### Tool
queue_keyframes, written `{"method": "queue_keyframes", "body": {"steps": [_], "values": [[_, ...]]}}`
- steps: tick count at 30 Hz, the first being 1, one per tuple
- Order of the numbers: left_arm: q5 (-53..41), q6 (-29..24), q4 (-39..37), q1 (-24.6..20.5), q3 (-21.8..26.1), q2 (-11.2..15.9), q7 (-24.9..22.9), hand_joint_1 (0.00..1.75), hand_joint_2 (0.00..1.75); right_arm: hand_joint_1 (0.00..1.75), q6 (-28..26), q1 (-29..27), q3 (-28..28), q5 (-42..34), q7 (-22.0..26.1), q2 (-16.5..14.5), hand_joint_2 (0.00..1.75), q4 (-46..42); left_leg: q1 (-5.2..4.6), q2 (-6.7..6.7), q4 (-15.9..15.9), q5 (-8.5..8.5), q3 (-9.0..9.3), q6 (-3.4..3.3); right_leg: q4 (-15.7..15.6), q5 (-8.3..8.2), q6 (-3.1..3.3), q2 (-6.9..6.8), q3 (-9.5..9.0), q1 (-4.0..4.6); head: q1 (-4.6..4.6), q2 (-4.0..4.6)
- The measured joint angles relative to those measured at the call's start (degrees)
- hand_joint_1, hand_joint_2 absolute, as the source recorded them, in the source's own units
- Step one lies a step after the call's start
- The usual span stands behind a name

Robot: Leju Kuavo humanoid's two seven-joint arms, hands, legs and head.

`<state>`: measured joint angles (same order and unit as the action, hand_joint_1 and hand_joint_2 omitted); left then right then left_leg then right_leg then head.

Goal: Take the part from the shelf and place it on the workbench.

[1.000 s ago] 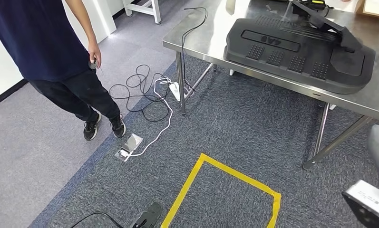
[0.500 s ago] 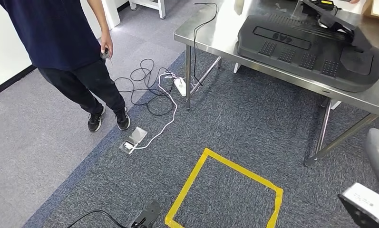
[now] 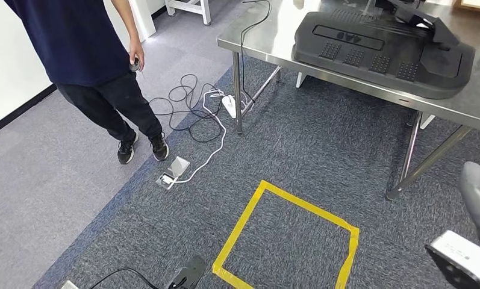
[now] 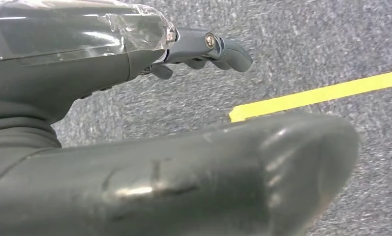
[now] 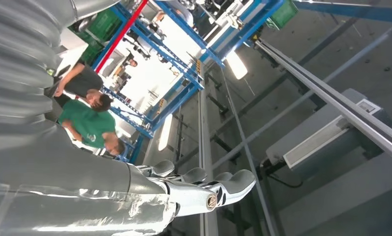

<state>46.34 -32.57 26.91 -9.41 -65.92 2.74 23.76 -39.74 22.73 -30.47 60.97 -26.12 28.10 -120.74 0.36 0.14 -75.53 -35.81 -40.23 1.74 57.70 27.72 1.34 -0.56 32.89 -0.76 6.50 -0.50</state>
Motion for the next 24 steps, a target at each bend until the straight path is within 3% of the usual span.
{"method": "queue_keyframes", "body": {"steps": [1,2,4,6,9,11,14,15,16,17,19,20,21,24], "values": [[0.0,0.0,0.0,0.0,0.0,0.0,0.0,0.0,0.0,0.0,0.0,0.0,0.0,0.0,0.0,0.0,1.31,0.0,0.01,0.0,0.5,0.94,1.14,-0.05,0.1,-0.32,-0.1,-0.01,0.53,0.02,0.01,0.0],[0.0,0.0,0.0,0.0,0.0,0.0,0.0,0.0,0.0,0.0,0.0,-0.1,0.0,0.0,0.0,0.0,0.87,0.0,0.0,0.0,3.3,2.57,3.36,-0.19,0.2,-0.6,-0.24,0.0,0.96,0.02,0.02,0.0],[-0.1,0.1,0.0,-0.1,0.0,0.0,0.0,0.0,0.0,0.0,0.0,0.0,0.0,0.1,0.0,0.0,0.0,0.0,-0.1,-0.08,11.9,5.01,8.99,-0.68,0.3,-0.99,-0.62,0.01,1.44,0.09,0.03,0.0],[-0.3,0.3,0.0,-0.2,0.0,0.0,0.0,0.0,0.0,0.0,0.1,0.0,0.0,0.5,-0.1,0.0,0.0,0.0,-0.34,-0.16,17.3,5.36,11.93,-1.11,0.3,-1.47,-1.14,-0.07,1.63,0.17,0.02,0.0],[-0.7,0.7,0.0,-0.3,0.0,0.0,0.0,0.0,0.0,0.0,0.4,-0.1,0.0,1.2,-0.4,-0.1,0.0,0.0,-0.27,-0.04,18.6,5.73,11.87,-1.97,0.4,-1.88,-2.08,-0.13,1.89,0.23,-0.03,0.0],[-0.7,0.8,-0.1,-0.4,0.0,-0.1,0.0,0.0,0.0,0.0,0.4,-0.1,0.0,1.4,-0.5,-0.1,0.0,0.0,0.03,0.16,19.0,6.43,11.49,-2.91,3.1,0.32,-2.63,-0.01,3.08,0.22,-0.13,0.0],[-0.7,0.9,-0.2,-0.5,0.0,-0.1,-0.1,0.0,0.0,0.0,0.5,-0.4,0.0,1.5,-0.6,-0.1,0.0,0.0,-0.08,0.3,18.8,7.02,10.47,-3.52,13.7,6.08,-3.11,0.17,7.26,0.03,-0.25,0.0],[-0.7,0.9,-0.2,-0.5,0.0,-0.1,-0.1,0.0,0.0,0.0,0.5,-0.5,0.0,1.6,-0.6,-0.1,0.0,0.0,-0.11,0.32,18.7,7.12,10.15,-3.54,15.9,6.67,-3.16,0.19,7.93,0.0,-0.25,0.0],[-0.7,0.9,-0.2,-0.4,0.0,-0.1,-0.1,0.0,0.0,0.0,0.5,-0.6,0.0,1.7,-0.7,-0.1,0.0,0.0,-0.11,0.32,18.4,7.17,9.87,-3.53,16.1,6.18,-3.16,0.19,7.62,-0.02,-0.25,0.0],[-0.8,0.9,-0.3,-0.4,0.0,-0.1,-0.1,0.0,0.0,0.0,0.5,-0.6,0.0,1.9,-0.7,-0.1,0.0,0.0,-0.09,0.32,18.2,7.16,9.67,-3.47,13.9,4.69,-3.09,0.19,6.21,-0.05,-0.26,0.0],[-0.8,0.9,-0.3,-0.5,0.0,-0.2,-0.1,0.0,0.0,0.0,0.4,-0.7,0.0,2.3,-0.9,-0.1,0.0,0.0,-0.15,0.3,17.6,6.98,9.35,-3.19,6.5,1.35,-2.81,0.18,2.16,-0.05,-0.29,0.0],[-0.8,0.9,-0.3,-0.5,0.0,-0.2,-0.1,0.0,0.0,0.0,0.4,-0.6,0.0,2.5,-1.0,-0.1,0.0,0.0,-0.22,0.27,17.3,6.93,9.07,-2.94,3.4,0.53,-2.61,0.19,0.71,0.03,-0.32,0.0],[-0.8,1.0,-0.3,-0.5,0.0,-0.2,-0.2,0.0,0.0,0.0,0.3,-0.7,0.1,2.7,-1.1,-0.1,0.44,0.0,-0.29,0.27,17.0,6.94,8.72,-2.66,1.8,0.35,-2.38,0.23,0.1,0.14,-0.27,0.0],[-0.8,1.0,-0.4,-0.5,0.0,-0.2,-0.3,0.0,0.0,0.0,0.1,-1.1,0.2,2.9,-1.3,-0.1,1.75,-0.1,-0.34,0.29,16.5,6.91,8.06,-1.87,1.0,0.47,-1.68,0.39,0.33,0.14,-0.13,0.0]]}}
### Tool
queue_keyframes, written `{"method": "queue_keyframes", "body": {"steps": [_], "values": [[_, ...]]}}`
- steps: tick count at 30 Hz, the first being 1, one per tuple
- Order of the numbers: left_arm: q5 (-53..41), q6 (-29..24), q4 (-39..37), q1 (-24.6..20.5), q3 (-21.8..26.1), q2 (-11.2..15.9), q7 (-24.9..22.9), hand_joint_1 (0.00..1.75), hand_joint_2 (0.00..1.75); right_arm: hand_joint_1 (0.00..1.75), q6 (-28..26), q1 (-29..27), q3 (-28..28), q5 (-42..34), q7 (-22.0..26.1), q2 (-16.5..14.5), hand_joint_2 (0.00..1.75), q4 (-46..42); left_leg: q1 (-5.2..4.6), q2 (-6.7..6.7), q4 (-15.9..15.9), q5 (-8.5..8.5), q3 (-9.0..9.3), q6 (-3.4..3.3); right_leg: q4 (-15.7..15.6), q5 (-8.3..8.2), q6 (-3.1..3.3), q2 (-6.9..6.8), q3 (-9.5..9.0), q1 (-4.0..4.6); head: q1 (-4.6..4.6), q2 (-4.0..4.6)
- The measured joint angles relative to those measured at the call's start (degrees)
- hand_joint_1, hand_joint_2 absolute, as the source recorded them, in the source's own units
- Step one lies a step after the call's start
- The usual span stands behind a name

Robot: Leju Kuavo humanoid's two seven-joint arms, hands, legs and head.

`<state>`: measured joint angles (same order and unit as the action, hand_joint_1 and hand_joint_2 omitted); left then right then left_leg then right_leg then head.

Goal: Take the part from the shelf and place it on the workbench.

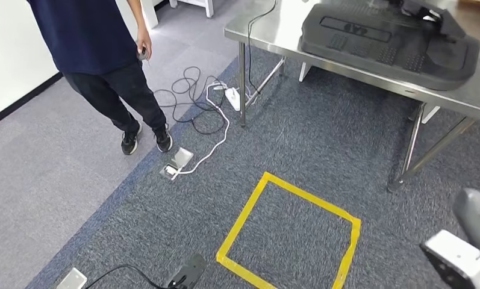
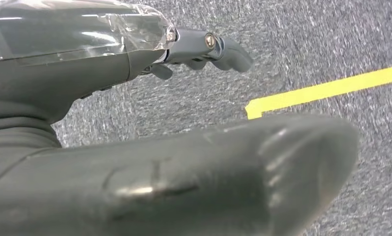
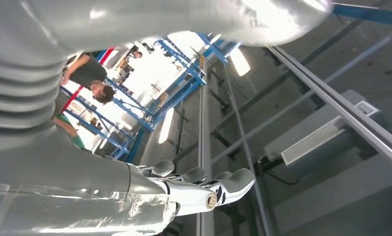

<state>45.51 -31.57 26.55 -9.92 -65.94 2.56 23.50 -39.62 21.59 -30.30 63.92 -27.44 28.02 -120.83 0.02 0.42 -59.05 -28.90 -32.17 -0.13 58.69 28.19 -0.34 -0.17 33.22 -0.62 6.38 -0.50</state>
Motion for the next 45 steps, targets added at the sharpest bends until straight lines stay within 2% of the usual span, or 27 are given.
{"method": "queue_keyframes", "body": {"steps": [2,5,6,7,8,10,12,15,17,18,20,21,22,23,25,27,28,30,32,35,36,37,38,40,42,43,45], "values": [[0.0,0.0,0.0,0.0,0.0,0.0,0.0,0.0,0.0,0.0,0.0,-0.2,0.0,-0.2,0.3,0.0,1.75,0.0,0.04,-0.06,-2.4,-1.85,-0.86,0.58,-0.3,-0.26,0.56,-0.11,-0.02,-0.27,0.17,0.0],[0.0,0.0,-0.1,0.1,0.0,0.0,0.0,0.0,0.0,0.0,0.0,-0.6,0.1,-0.8,1.3,-0.2,1.75,0.0,0.28,-0.1,-12.9,-7.02,-5.26,1.19,-0.4,-0.37,1.1,-0.47,0.09,-0.18,0.45,0.0],[0.1,0.0,-0.1,0.2,0.0,0.0,0.0,0.0,0.0,0.0,0.1,-0.8,0.1,-0.8,1.5,-0.3,1.75,0.0,0.32,-0.09,-15.5,-7.64,-6.36,1.24,-0.3,-0.39,1.16,-0.58,0.13,-0.12,0.45,0.0],[0.1,-0.1,-0.1,0.3,0.0,0.0,0.0,0.0,0.0,0.0,0.2,-1.0,0.1,-0.6,1.7,-0.4,1.75,0.0,0.34,-0.09,-16.0,-7.18,-6.53,1.2,-0.3,-0.4,1.19,-0.67,0.16,-0.09,0.45,0.0],[0.2,-0.1,-0.2,0.4,0.0,0.0,0.0,0.0,0.0,0.0,0.4,-1.2,0.1,-0.3,1.7,-0.5,1.75,0.0,0.34,-0.08,-14.1,-5.68,-5.59,1.08,-0.2,-0.4,1.19,-0.74,0.15,-0.09,0.47,0.0],[0.2,-0.1,-0.2,0.4,0.0,0.0,0.0,0.0,0.0,0.0,0.6,-1.5,0.1,0.4,1.7,-0.7,1.75,0.1,0.29,0.11,-6.2,-1.82,-1.75,0.67,-0.1,-0.38,1.11,-0.93,0.1,-0.03,0.49,0.0],[0.2,-0.1,-0.3,0.3,0.0,0.0,0.0,0.0,0.0,0.0,0.6,-1.8,0.0,0.9,1.5,-0.9,1.75,0.1,0.02,0.25,-0.6,-0.1,0.51,0.31,0.0,-0.44,0.76,-1.13,0.25,0.09,0.47,0.0],[0.1,-0.1,-0.3,0.3,0.0,0.0,0.0,0.0,0.0,0.0,0.3,-2.8,-0.1,1.4,1.3,-1.1,1.75,0.2,-0.06,-0.2,0.4,0.22,0.22,-0.39,0.0,-0.66,-0.15,-1.56,0.5,0.09,0.49,0.0],[0.1,-0.1,-0.4,0.3,0.0,0.0,0.0,0.0,0.0,0.0,0.1,-3.6,-0.1,2.0,1.5,-1.4,1.75,0.2,0.21,-0.5,0.9,0.8,0.14,-1.09,1.7,0.93,-0.7,-1.2,1.16,-0.02,0.39,0.0],[0.1,-0.2,-0.4,0.3,0.0,0.0,0.0,0.0,0.0,0.0,0.1,-4.0,-0.1,2.2,1.7,-1.5,1.75,0.2,0.32,-0.61,1.1,1.05,0.08,-1.37,4.1,2.66,-0.93,-0.86,2.15,-0.11,0.32,0.0],[0.1,-0.2,-0.4,0.3,0.0,0.0,-0.1,0.0,0.0,0.0,0.1,-4.9,-0.1,2.6,2.1,-1.8,1.75,0.3,0.25,-0.91,1.0,1.24,-0.19,-1.65,11.5,6.5,-1.21,-0.43,5.17,-0.17,0.19,0.0],[0.1,-0.2,-0.4,0.4,0.0,0.0,-0.1,0.0,0.0,0.0,0.1,-5.4,-0.1,2.8,2.2,-2.0,1.75,0.3,0.23,-1.11,1.0,1.28,-0.31,-1.69,14.5,7.52,-1.28,-0.35,6.35,-0.18,0.17,0.0],[0.1,-0.2,-0.5,0.4,0.0,0.0,-0.1,0.0,0.0,0.0,0.1,-5.8,-0.1,2.9,2.3,-2.1,1.75,0.3,0.23,-1.37,0.9,1.31,-0.39,-1.7,15.7,7.44,-1.3,-0.29,6.68,-0.2,0.16,0.0],[0.1,-0.2,-0.5,0.5,0.0,0.0,-0.1,0.0,0.0,0.0,0.0,-6.1,-0.1,3.0,2.3,-2.2,1.75,0.3,0.23,-1.66,0.8,1.32,-0.44,-1.68,14.4,6.22,-1.26,-0.2,5.86,-0.23,0.15,0.0],[0.1,-0.1,-0.5,0.4,0.0,0.0,-0.1,0.0,0.0,0.0,0.0,-6.3,-0.1,3.3,2.4,-2.4,1.75,0.3,0.27,-2.33,0.5,1.26,-0.53,-1.51,7.2,2.59,-1.01,0.71,2.08,-0.37,0.13,0.0],[0.0,-0.1,-0.5,0.2,0.0,0.0,-0.1,0.0,0.0,0.0,0.0,-6.5,-0.1,3.4,2.5,-2.6,1.75,0.3,0.21,-3.01,0.0,1.25,-1.02,-1.0,1.5,0.91,-0.77,2.11,-0.6,-0.42,0.1,0.0],[0.0,-0.1,-0.5,0.2,0.0,0.0,-0.1,0.0,0.0,0.0,0.0,-6.7,-0.1,3.4,2.5,-2.7,1.75,0.3,0.2,-3.33,-0.2,1.35,-1.35,-0.65,0.5,0.96,-0.63,2.52,-0.9,-0.39,0.11,0.0],[0.0,-0.1,-0.5,0.3,0.0,0.0,-0.1,0.0,0.0,0.0,0.0,-6.9,-0.1,3.5,2.5,-2.8,1.75,0.2,0.21,-3.98,-0.3,1.58,-1.79,0.05,0.1,0.79,-0.15,1.97,-0.74,-0.43,0.17,0.0],[0.0,-0.1,-0.6,0.3,0.0,0.0,-0.1,0.0,0.0,0.0,0.0,-7.0,-0.1,3.5,2.5,-2.9,1.75,0.2,0.16,-3.45,-1.9,0.4,-2.42,0.7,-0.3,0.44,0.54,1.03,-0.79,-0.64,0.35,0.0],[0.0,-0.1,-0.6,0.3,0.0,0.0,-0.1,0.0,0.0,0.0,0.0,-7.2,-0.1,3.6,2.5,-3.1,1.75,0.2,0.37,-1.57,-11.2,-4.71,-6.25,1.58,-0.5,0.29,1.22,-0.57,-0.77,-0.51,0.93,0.0],[0.0,-0.1,-0.6,0.3,0.0,0.0,-0.1,0.0,0.0,0.0,0.0,-7.3,-0.1,3.7,2.5,-3.2,1.75,0.2,0.47,-1.36,-14.2,-5.84,-7.51,1.73,-0.5,0.31,1.28,-1.09,-0.75,-0.43,0.99,0.0],[0.0,-0.1,-0.6,0.4,0.0,0.0,-0.1,0.0,0.0,0.0,0.0,-7.4,-0.1,3.7,2.5,-3.3,1.75,0.2,0.52,-1.24,-15.7,-6.05,-8.02,1.77,-0.5,0.32,1.29,-1.57,-0.75,-0.38,1.03,0.0],[0.0,0.0,-0.6,0.4,0.0,0.0,-0.1,0.0,0.0,0.0,0.0,-7.5,-0.1,3.8,2.5,-3.3,1.75,0.2,0.53,-1.12,-15.0,-5.21,-7.48,1.72,-0.5,0.33,1.29,-2.03,-0.76,-0.36,1.07,0.0],[0.0,0.0,-0.6,0.4,0.0,0.0,-0.1,0.0,0.0,0.0,0.0,-7.6,-0.1,3.9,2.4,-3.3,1.75,0.2,0.45,-0.35,-8.0,-1.72,-3.79,1.29,-0.5,0.4,1.18,-2.83,-0.93,-0.33,1.17,0.0],[0.0,0.0,-0.6,0.3,0.0,0.0,-0.2,0.0,0.0,0.0,0.0,-7.6,-0.1,4.0,2.4,-3.4,1.75,0.2,0.05,0.83,-1.6,0.57,-0.72,0.56,-0.4,0.48,0.82,-3.42,-1.06,-0.12,1.22,0.0],[0.0,0.0,-0.6,0.3,0.0,0.0,-0.2,0.0,0.0,0.0,0.0,-7.6,-0.1,4.0,2.4,-3.4,1.75,0.2,-0.16,1.09,-0.3,0.82,-0.28,0.19,-0.4,0.47,0.56,-3.65,-1.07,-0.05,1.25,0.0],[0.0,0.0,-0.6,0.4,0.0,0.0,-0.2,0.0,0.0,0.0,-0.1,-7.7,-0.1,4.0,2.3,-3.4,1.75,0.2,-0.27,0.47,0.1,0.96,-0.41,-0.49,-0.5,0.33,-0.1,-4.03,-1.07,-0.02,1.3,0.0]]}}
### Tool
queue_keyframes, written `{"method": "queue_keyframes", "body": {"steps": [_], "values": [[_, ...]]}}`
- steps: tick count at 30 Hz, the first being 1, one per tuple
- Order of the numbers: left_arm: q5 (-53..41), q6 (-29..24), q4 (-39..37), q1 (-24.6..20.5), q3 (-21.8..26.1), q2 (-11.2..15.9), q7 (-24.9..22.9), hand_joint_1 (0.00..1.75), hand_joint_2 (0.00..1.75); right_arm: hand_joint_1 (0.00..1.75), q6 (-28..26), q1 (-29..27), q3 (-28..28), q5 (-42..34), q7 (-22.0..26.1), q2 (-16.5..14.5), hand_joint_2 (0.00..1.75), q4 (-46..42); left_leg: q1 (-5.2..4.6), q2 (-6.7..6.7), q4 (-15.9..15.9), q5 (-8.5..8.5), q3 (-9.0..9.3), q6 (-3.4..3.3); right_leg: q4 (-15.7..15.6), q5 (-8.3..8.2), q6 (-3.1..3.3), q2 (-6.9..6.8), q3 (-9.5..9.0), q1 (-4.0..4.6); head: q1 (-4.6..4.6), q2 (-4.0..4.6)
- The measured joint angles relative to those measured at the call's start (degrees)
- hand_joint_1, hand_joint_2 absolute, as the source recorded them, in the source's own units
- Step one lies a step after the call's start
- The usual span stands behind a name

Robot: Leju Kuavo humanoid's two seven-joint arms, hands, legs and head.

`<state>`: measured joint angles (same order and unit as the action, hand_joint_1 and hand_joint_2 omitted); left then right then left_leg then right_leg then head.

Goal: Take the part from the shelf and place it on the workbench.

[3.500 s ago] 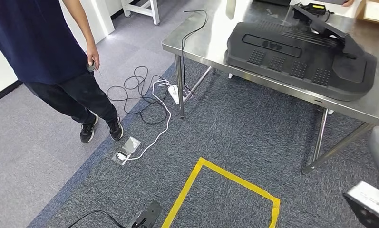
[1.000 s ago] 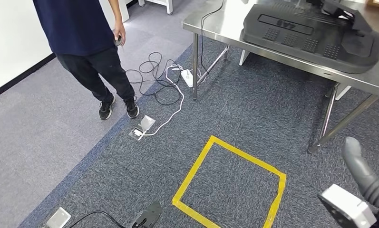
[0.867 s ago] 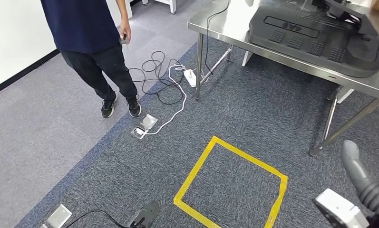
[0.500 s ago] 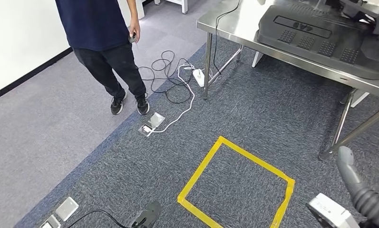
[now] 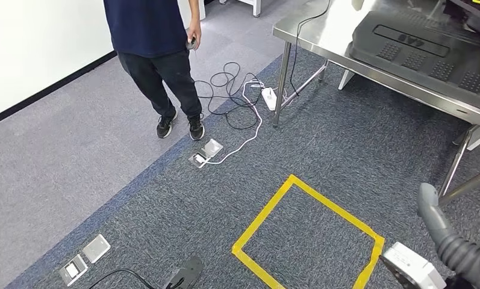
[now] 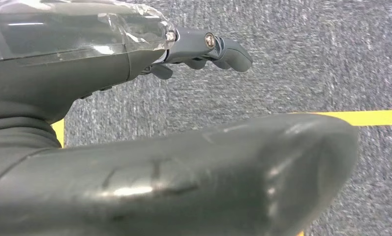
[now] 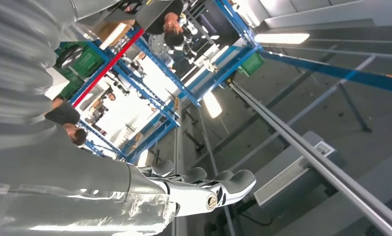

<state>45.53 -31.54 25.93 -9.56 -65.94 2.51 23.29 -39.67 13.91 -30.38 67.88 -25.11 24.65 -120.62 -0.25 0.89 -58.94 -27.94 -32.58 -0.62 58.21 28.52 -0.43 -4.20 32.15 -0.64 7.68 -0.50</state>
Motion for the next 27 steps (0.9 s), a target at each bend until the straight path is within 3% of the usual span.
{"method": "queue_keyframes", "body": {"steps": [2,3,5,7,8,9,11,12,14,16,18,21,22,23,24,27], "values": [[0.0,0.0,0.0,0.0,0.0,0.0,0.0,0.0,0.0,0.0,0.0,0.0,0.0,0.0,0.0,0.0,1.75,0.0,0.3,-0.54,0.7,0.39,0.11,-0.73,1.0,1.0,-0.63,0.83,0.35,-0.12,-0.05,0.0],[0.0,0.0,0.0,-0.1,0.0,0.0,0.0,0.0,0.0,0.0,0.0,-0.1,0.0,0.0,0.0,0.0,1.75,0.0,0.48,-0.78,1.1,0.61,0.18,-1.1,2.9,2.39,-0.85,1.72,1.15,-0.18,-0.12,0.0],[0.0,0.0,0.0,-0.1,0.0,0.0,0.0,0.0,0.0,0.0,0.0,-0.3,0.0,0.0,0.0,0.0,1.75,-0.1,0.54,-1.35,1.3,0.84,0.03,-1.46,10.0,6.25,-1.07,3.38,4.29,-0.27,-0.3,0.0],[0.0,0.0,0.0,0.0,0.0,-0.1,0.0,0.0,0.0,0.0,0.0,-0.6,0.0,0.0,-0.1,0.0,1.75,-0.1,0.52,-2.09,1.1,0.89,-0.13,-1.53,15.9,8.05,-1.25,3.85,6.94,-0.28,-0.39,0.0],[0.0,0.0,-0.1,0.0,0.0,-0.1,0.0,0.0,0.0,0.0,0.0,-0.7,0.0,-0.1,-0.1,0.0,1.75,-0.1,0.53,-2.54,1.0,0.89,-0.18,-1.53,15.8,7.22,-1.28,3.92,6.86,-0.32,-0.4,0.0],[0.0,0.0,-0.1,0.0,0.0,-0.1,0.0,0.0,0.0,0.0,0.0,-0.8,0.0,-0.1,-0.2,0.0,1.75,-0.1,0.57,-3.03,0.8,0.86,-0.19,-1.48,13.5,5.42,-1.25,4.04,5.71,-0.39,-0.4,0.0],[0.1,0.0,-0.1,-0.1,0.0,-0.1,0.0,0.0,0.0,0.0,0.0,-0.8,0.0,-0.2,-0.4,0.0,1.75,-0.1,0.6,-4.08,0.3,0.69,-0.36,-1.18,5.6,1.63,-1.12,5.45,2.0,-0.62,-0.5,0.0],[0.1,0.0,-0.1,-0.1,0.0,-0.1,0.0,0.0,0.0,0.0,0.0,-0.9,0.0,-0.2,-0.5,0.0,1.75,-0.1,0.6,-4.6,0.0,0.62,-0.67,-0.93,2.7,0.74,-1.03,6.38,0.71,-0.71,-0.57,0.0],[0.1,-0.1,-0.1,0.0,0.0,-0.1,0.0,0.0,0.0,0.0,0.0,-1.2,0.1,-0.1,-0.5,0.0,1.75,-0.1,0.65,-5.56,-0.4,0.76,-1.42,-0.27,0.8,0.78,-0.72,7.41,0.09,-0.63,-0.58,0.0],[0.1,-0.1,-0.2,0.2,0.0,-0.1,0.0,0.0,0.0,0.0,0.0,-1.5,0.1,0.0,-0.5,0.0,1.75,-0.1,0.8,-6.1,-0.7,0.89,-1.83,0.34,0.5,0.55,-0.01,6.43,0.11,-0.66,-0.46,0.0],[0.1,-0.1,-0.2,0.3,0.0,-0.1,0.0,0.0,0.0,0.0,0.0,-1.7,0.1,0.0,-0.4,0.0,1.75,-0.2,0.9,-4.66,-3.1,-0.67,-2.95,0.82,0.1,0.3,0.78,5.2,-0.08,-0.86,-0.18,0.0],[0.1,-0.1,-0.3,0.2,0.0,-0.1,0.0,0.0,0.0,0.0,0.0,-2.3,0.1,0.0,-0.4,-0.1,1.75,-0.3,1.32,-1.78,-13.2,-5.62,-7.71,1.73,0.0,0.34,1.3,3.27,-0.14,-0.73,0.25,0.0],[0.1,-0.1,-0.3,0.3,0.0,-0.1,0.0,0.0,0.0,0.0,0.0,-2.4,0.1,0.0,-0.4,-0.1,1.75,-0.3,1.4,-1.51,-15.6,-6.29,-8.81,1.93,0.0,0.38,1.32,2.65,-0.15,-0.66,0.3,0.0],[0.1,-0.1,-0.3,0.3,0.0,-0.1,0.0,0.0,0.0,0.0,0.0,-2.5,0.1,0.0,-0.4,-0.1,1.75,-0.3,1.42,-1.4,-16.1,-5.94,-8.93,1.99,0.0,0.42,1.33,2.07,-0.17,-0.6,0.36,0.0],[0.1,-0.1,-0.3,0.4,0.0,-0.1,0.0,0.0,0.0,0.0,0.0,-2.6,0.1,0.0,-0.4,-0.1,1.75,-0.3,1.36,-1.27,-14.2,-4.56,-7.85,1.89,0.0,0.47,1.29,1.53,-0.25,-0.54,0.44,0.0],[0.1,-0.1,-0.3,0.4,0.0,-0.1,0.0,0.0,0.0,0.0,0.0,-2.6,0.1,0.0,-0.4,-0.1,1.75,-0.3,0.9,0.49,-3.4,0.43,-2.14,1.02,0.0,0.71,1.08,0.37,-0.63,-0.39,0.56,0.0]]}}
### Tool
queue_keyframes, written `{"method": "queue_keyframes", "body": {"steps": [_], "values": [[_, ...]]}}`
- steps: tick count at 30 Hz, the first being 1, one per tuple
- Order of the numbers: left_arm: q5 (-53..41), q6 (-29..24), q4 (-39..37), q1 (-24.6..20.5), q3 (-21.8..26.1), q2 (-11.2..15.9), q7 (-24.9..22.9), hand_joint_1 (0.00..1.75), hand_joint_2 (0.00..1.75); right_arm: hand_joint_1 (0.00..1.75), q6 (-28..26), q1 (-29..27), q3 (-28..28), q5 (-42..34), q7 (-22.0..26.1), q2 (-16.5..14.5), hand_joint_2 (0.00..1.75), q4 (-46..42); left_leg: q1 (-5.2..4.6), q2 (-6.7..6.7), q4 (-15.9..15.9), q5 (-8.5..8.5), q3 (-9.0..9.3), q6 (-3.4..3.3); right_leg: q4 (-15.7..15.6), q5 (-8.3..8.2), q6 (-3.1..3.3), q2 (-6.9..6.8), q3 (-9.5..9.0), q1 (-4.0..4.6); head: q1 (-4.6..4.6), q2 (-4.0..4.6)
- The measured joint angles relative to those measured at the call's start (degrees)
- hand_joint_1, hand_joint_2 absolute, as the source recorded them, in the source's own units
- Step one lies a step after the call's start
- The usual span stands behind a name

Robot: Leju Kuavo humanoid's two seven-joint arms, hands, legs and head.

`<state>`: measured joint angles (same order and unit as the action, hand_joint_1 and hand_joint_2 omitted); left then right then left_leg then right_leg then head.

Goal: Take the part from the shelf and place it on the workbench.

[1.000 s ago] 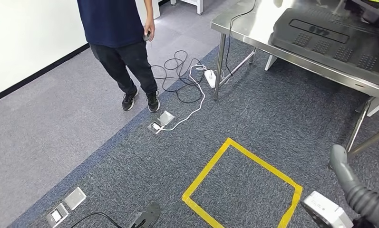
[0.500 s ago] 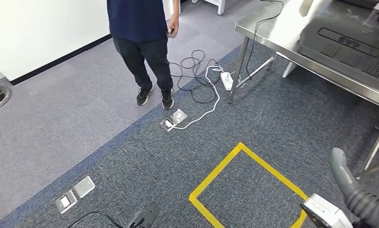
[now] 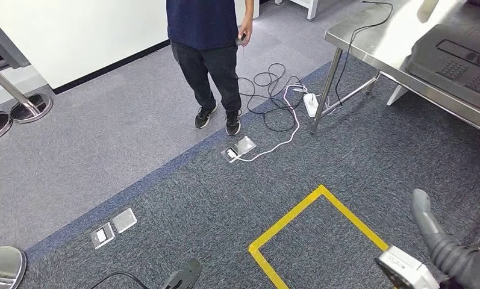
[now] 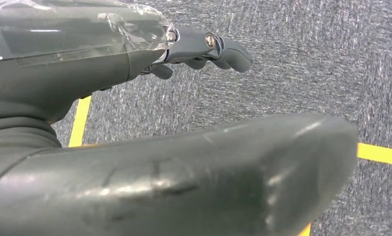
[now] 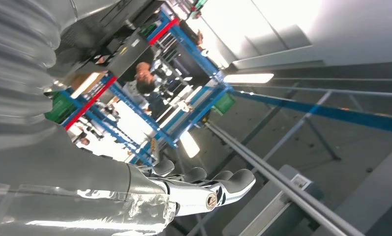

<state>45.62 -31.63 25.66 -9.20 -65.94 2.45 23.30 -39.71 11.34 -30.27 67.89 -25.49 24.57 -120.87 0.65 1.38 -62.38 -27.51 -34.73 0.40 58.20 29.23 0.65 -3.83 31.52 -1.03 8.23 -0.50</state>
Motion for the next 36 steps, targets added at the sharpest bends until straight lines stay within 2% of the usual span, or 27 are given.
{"method": "queue_keyframes", "body": {"steps": [1,5,7,8,9,11,12,13,14,15,17,18,19,21,22,23,24,26,27,28,29,30,32,33,34,36], "values": [[0.0,0.0,0.0,0.0,0.0,0.0,0.0,0.0,0.0,0.0,0.0,0.0,0.0,0.0,0.0,0.0,1.75,0.0,-0.13,0.55,1.7,0.61,0.9,-0.18,0.0,0.05,-0.04,-0.14,-0.07,0.01,0.01,0.0],[0.0,0.0,0.0,-0.1,0.0,0.0,0.0,0.0,0.0,0.0,0.0,0.0,0.0,0.0,0.0,0.0,1.75,0.0,-0.41,1.41,2.7,0.39,1.15,-0.34,0.0,0.11,-0.17,-0.34,-0.07,0.12,-0.05,0.0],[0.0,0.0,0.0,-0.1,0.0,0.0,0.0,0.0,0.0,0.0,0.0,0.0,0.0,0.0,0.0,0.0,1.75,0.0,-0.87,1.8,3.3,0.12,1.17,-0.63,0.0,0.19,-0.56,-0.88,-0.07,0.23,-0.13,0.0],[0.0,0.0,0.0,-0.2,0.0,0.0,0.0,0.0,0.0,0.0,0.0,0.0,0.0,0.0,0.0,0.0,1.75,0.0,-0.93,1.31,3.9,0.3,1.29,-1.1,1.2,1.25,-1.05,-0.24,0.3,0.19,-0.24,0.0],[0.0,0.0,-0.1,-0.2,0.0,0.0,0.0,0.0,0.0,0.0,0.0,0.0,0.1,0.0,0.0,-0.1,1.75,-0.1,-0.81,0.33,4.3,0.57,1.32,-1.51,3.7,2.92,-1.47,0.74,1.27,0.05,-0.38,0.0],[0.0,0.0,-0.1,-0.2,0.0,-0.1,0.0,0.0,0.0,0.0,-0.1,-0.2,0.1,0.0,0.1,-0.1,1.75,-0.2,-0.54,-1.52,5.0,1.09,1.45,-2.24,11.6,7.2,-2.22,3.12,4.66,-0.13,-0.73,0.0],[0.0,0.0,-0.1,-0.1,0.0,-0.1,0.0,0.0,0.0,0.0,-0.1,-0.3,0.1,0.0,0.1,-0.1,1.75,-0.2,-0.56,-2.09,4.9,1.08,1.4,-2.26,14.7,8.12,-2.3,3.43,6.2,-0.12,-0.82,0.0],[0.0,0.0,-0.1,-0.1,0.0,-0.2,0.0,0.0,0.0,0.0,-0.1,-0.4,0.1,0.0,0.1,-0.1,1.75,-0.2,-0.57,-2.67,4.8,1.06,1.37,-2.26,15.8,7.83,-2.35,3.53,6.84,-0.14,-0.84,0.0],[0.0,0.0,-0.1,-0.1,0.0,-0.2,0.0,0.0,0.0,0.0,-0.1,-0.4,0.1,0.0,0.1,-0.1,1.75,-0.2,-0.55,-3.29,4.6,1.03,1.37,-2.22,14.8,6.47,-2.36,3.62,6.47,-0.19,-0.85,0.0],[0.0,0.0,-0.1,-0.1,0.0,-0.2,0.0,0.0,0.0,0.0,-0.1,-0.4,0.1,0.0,0.1,-0.1,1.75,-0.2,-0.51,-3.92,4.4,0.95,1.37,-2.13,11.7,4.29,-2.33,3.89,5.13,-0.29,-0.86,0.0],[0.0,0.0,-0.1,-0.1,0.0,-0.2,0.0,0.0,0.0,0.0,-0.1,-0.4,0.2,0.0,0.1,-0.1,1.75,-0.2,-0.46,-5.17,3.7,0.65,1.03,-1.7,4.3,1.01,-2.19,5.9,1.92,-0.62,-1.0,0.0],[0.0,0.0,-0.1,-0.2,0.0,-0.2,0.0,0.0,0.0,0.0,-0.1,-0.5,0.2,-0.1,0.1,-0.1,1.75,-0.2,-0.43,-5.74,3.4,0.58,0.68,-1.38,2.0,0.35,-2.07,6.9,1.01,-0.72,-1.03,0.0],[0.0,0.0,-0.1,-0.1,0.0,-0.2,0.0,0.0,0.0,0.0,-0.1,-0.5,0.2,-0.1,0.1,-0.1,1.75,-0.2,-0.4,-6.26,3.1,0.59,0.29,-1.04,1.1,0.4,-1.88,7.58,0.72,-0.7,-1.03,0.0],[0.0,0.0,-0.2,0.0,0.0,-0.2,0.1,0.0,0.0,0.0,-0.1,-0.6,0.3,-0.2,0.3,-0.2,1.75,-0.3,-0.25,-7.32,3.1,0.84,-0.19,-0.38,0.9,0.35,-1.28,6.99,0.82,-0.57,-0.93,0.0],[0.0,0.0,-0.2,0.1,0.0,-0.2,0.1,0.0,0.0,0.0,-0.1,-0.6,0.3,-0.2,0.3,-0.2,1.75,-0.3,-0.25,-7.18,2.8,0.66,-0.3,-0.07,0.7,0.23,-0.94,6.37,0.69,-0.6,-0.86,0.0],[0.1,-0.1,-0.2,0.2,0.0,-0.2,0.1,0.0,0.0,0.0,-0.1,-0.5,0.3,-0.3,0.4,-0.2,1.75,-0.3,-0.28,-6.4,1.7,-0.06,-0.74,0.25,0.5,0.12,-0.58,5.68,0.56,-0.7,-0.64,0.0],[0.1,-0.1,-0.2,0.2,0.0,-0.2,0.2,0.0,0.0,0.0,-0.1,-0.6,0.3,-0.3,0.4,-0.3,1.75,-0.3,-0.31,-5.24,-0.4,-1.35,-1.65,0.57,0.2,0.04,-0.3,4.96,0.42,-0.8,-0.37,0.0],[0.1,-0.1,-0.2,0.2,0.0,-0.2,0.2,0.0,0.0,0.0,-0.1,-0.6,0.3,-0.3,0.5,-0.3,1.75,-0.3,-0.19,-2.76,-7.4,-4.85,-4.85,1.12,0.2,0.14,0.05,3.61,0.29,-0.63,0.15,0.0],[0.1,-0.1,-0.2,0.2,0.0,-0.2,0.2,0.0,0.0,0.0,-0.1,-0.6,0.3,-0.3,0.6,-0.4,1.75,-0.3,-0.06,-2.28,-10.7,-6.0,-6.4,1.26,0.2,0.21,0.12,2.96,0.26,-0.53,0.2,0.0],[0.1,-0.1,-0.2,0.3,0.0,-0.2,0.2,0.0,0.0,0.0,-0.1,-0.6,0.3,-0.3,0.6,-0.4,1.75,-0.3,0.01,-2.03,-12.4,-6.24,-7.23,1.29,0.3,0.31,0.16,2.33,0.21,-0.46,0.22,0.0],[0.1,-0.1,-0.2,0.3,0.0,-0.2,0.2,0.0,0.0,0.0,-0.1,-0.6,0.3,-0.3,0.6,-0.4,1.75,-0.3,0.03,-1.89,-12.0,-5.42,-6.98,1.22,0.3,0.43,0.15,1.74,0.11,-0.41,0.24,0.0],[0.1,-0.1,-0.2,0.4,0.0,-0.2,0.2,0.0,0.0,0.0,-0.1,-0.6,0.3,-0.3,0.6,-0.4,1.75,-0.3,0.0,-1.65,-9.4,-3.72,-5.65,1.02,0.3,0.58,0.09,1.19,-0.08,-0.37,0.27,0.0],[0.1,-0.1,-0.3,0.3,0.0,-0.2,0.2,0.0,0.0,0.0,-0.1,-0.6,0.3,-0.2,0.5,-0.4,1.75,-0.4,-0.4,-0.1,-1.7,-0.38,-1.71,0.29,0.3,0.96,-0.24,0.24,-0.56,-0.19,0.26,0.0],[0.0,-0.2,-0.3,0.3,0.0,-0.2,0.2,0.0,0.0,0.0,-0.1,-0.6,0.3,-0.2,0.5,-0.4,1.75,-0.5,-0.71,0.72,1.1,0.38,-0.38,-0.11,0.3,1.13,-0.48,-0.15,-0.72,-0.07,0.22,0.0],[0.0,-0.2,-0.3,0.2,0.0,-0.2,0.2,0.0,0.0,0.0,-0.1,-0.6,0.3,-0.1,0.5,-0.4,1.75,-0.5,-1.01,1.26,2.6,0.52,0.23,-0.43,0.3,1.26,-0.76,-0.56,-0.81,0.03,0.15,0.0],[0.0,-0.2,-0.3,0.3,0.0,-0.2,0.2,0.0,0.0,0.0,-0.1,-0.6,0.3,0.0,0.3,-0.4,1.75,-0.7,-1.27,0.84,3.2,0.32,0.25,-0.89,0.0,1.37,-1.35,-1.44,-1.08,0.13,0.1,0.0]]}}
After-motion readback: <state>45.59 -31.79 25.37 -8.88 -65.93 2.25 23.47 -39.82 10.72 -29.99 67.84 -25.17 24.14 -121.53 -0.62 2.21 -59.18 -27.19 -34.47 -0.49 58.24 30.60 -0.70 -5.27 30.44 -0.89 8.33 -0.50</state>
